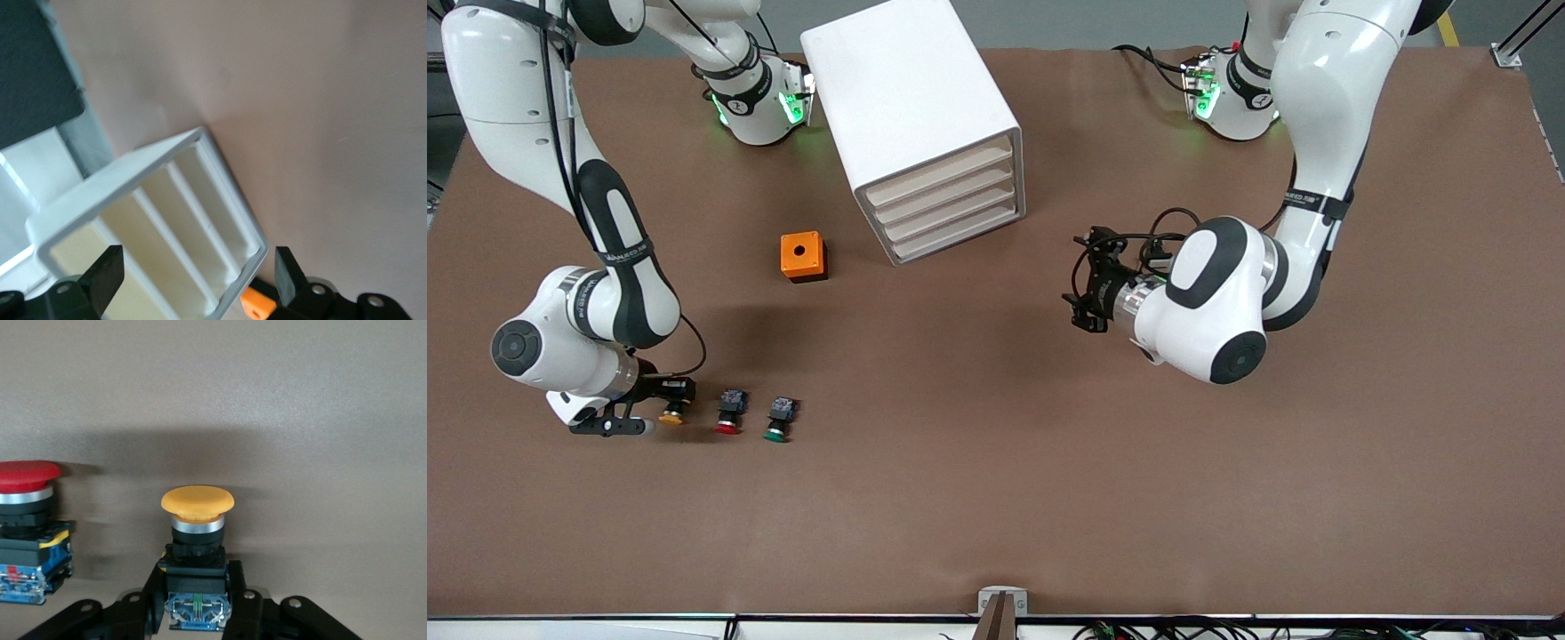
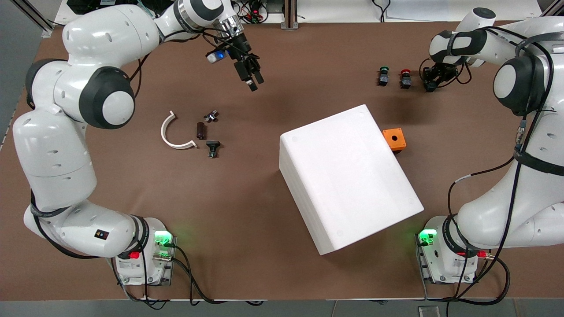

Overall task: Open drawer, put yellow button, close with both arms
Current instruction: 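Pull the top drawer open with the left gripper while the right gripper lifts the button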

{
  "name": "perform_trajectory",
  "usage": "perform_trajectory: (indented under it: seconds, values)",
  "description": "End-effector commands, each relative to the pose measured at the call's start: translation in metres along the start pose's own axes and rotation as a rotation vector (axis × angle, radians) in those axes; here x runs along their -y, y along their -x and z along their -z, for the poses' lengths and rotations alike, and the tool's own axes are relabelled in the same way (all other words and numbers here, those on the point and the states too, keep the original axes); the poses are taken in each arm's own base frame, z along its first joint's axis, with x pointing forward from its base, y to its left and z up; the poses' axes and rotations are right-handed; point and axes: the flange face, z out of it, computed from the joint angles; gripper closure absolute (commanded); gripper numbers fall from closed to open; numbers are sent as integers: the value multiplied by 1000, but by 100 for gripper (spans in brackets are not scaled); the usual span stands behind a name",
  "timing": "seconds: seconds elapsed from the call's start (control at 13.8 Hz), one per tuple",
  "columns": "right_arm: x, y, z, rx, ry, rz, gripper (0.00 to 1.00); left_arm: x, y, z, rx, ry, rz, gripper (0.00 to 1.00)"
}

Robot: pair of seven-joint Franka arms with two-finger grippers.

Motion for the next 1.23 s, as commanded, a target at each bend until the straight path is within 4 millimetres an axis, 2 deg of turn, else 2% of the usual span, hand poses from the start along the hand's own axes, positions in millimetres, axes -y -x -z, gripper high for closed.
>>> perform_trajectory:
  seconds: [0.0, 0.07, 0.22, 0.29, 0.43, 0.58, 0.72, 0.87, 1.01, 1.16]
  values:
    - [4, -6, 18, 4, -25, 0, 96, 8, 22, -40, -13, -116, 166, 1]
    - [6, -10, 30, 19, -32, 5, 96, 11, 31, -56, -34, -133, 226, 2]
    - [14, -14, 78, 58, -57, 15, 97, 9, 43, -89, -51, -182, 316, 3]
    - [21, -14, 96, 71, -64, 4, 97, 2, 42, -102, -19, -230, 362, 5]
    - [31, -6, 137, 80, -77, -19, 97, -4, 44, -112, 31, -286, 393, 13]
    - [43, 7, 176, 106, -88, -60, 97, 2, 57, -139, 42, -340, 390, 15]
    - [60, 21, 211, 132, -94, -106, 97, -2, 62, -172, 57, -412, 432, 16]
    - [78, 35, 239, 154, -95, -152, 97, 4, 71, -194, 39, -443, 456, 16]
    - [95, 48, 261, 172, -89, -220, 97, 10, 78, -196, 34, -446, 468, 17]
    - [110, 58, 281, 177, -86, -253, 97, 19, 88, -209, 21, -466, 491, 19]
